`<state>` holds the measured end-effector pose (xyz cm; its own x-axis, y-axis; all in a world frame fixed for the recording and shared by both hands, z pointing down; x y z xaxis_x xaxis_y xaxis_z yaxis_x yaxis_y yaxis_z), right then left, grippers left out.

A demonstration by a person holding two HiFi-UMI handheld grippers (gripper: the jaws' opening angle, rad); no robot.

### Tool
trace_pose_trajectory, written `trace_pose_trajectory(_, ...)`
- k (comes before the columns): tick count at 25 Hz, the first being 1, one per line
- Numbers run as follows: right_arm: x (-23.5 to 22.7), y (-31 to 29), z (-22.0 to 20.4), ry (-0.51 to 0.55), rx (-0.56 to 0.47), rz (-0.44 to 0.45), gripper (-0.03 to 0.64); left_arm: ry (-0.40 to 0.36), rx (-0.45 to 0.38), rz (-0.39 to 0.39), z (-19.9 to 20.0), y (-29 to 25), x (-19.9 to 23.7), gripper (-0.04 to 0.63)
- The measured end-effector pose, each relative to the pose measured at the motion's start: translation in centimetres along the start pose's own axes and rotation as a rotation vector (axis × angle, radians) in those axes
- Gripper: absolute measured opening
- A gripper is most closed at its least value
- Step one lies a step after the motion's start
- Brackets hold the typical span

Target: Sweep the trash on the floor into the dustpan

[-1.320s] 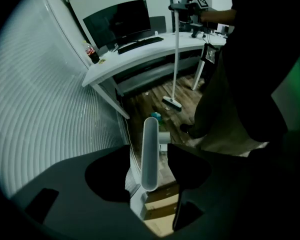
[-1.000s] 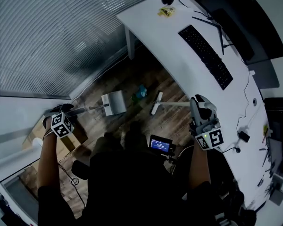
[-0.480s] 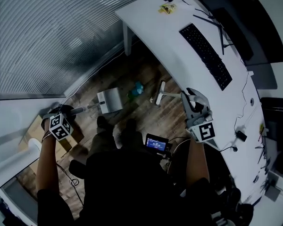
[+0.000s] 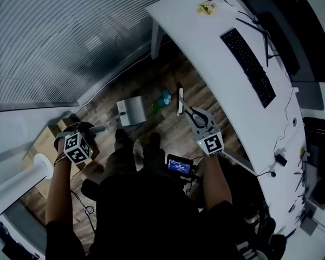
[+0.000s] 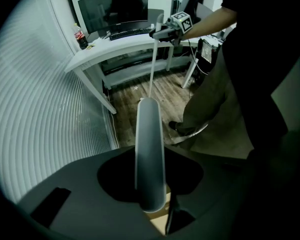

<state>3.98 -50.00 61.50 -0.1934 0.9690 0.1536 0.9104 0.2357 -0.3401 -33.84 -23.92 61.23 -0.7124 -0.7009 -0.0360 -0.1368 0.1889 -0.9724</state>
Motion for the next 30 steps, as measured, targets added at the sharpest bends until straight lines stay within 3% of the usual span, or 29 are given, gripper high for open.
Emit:
trace_pose_trajectory(6, 0.6, -2.3, 0.3, -0.162, -0.086, -0.062, 0.083, -0.001, -0.023, -0.021, -0.3, -0.5, -0.4, 0.071)
trace_pose_trajectory(30, 5.6, -10.9, 5.2, -0.326, -0.241, -0.041, 0.092, 0.013, -0.100, -0.043, -0.1, -0.9, -0.3, 0.061)
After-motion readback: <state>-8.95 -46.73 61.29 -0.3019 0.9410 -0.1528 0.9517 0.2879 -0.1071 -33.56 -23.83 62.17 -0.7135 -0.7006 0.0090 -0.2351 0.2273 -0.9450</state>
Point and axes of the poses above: the fingertips, and each gripper's own axes: y backward along the fingers, x to its left, z out of its top, the point moved 10 cm from there along y, backward along the fingers, and after that the axes turned 1 degree about -z, right-handed, at the moved point
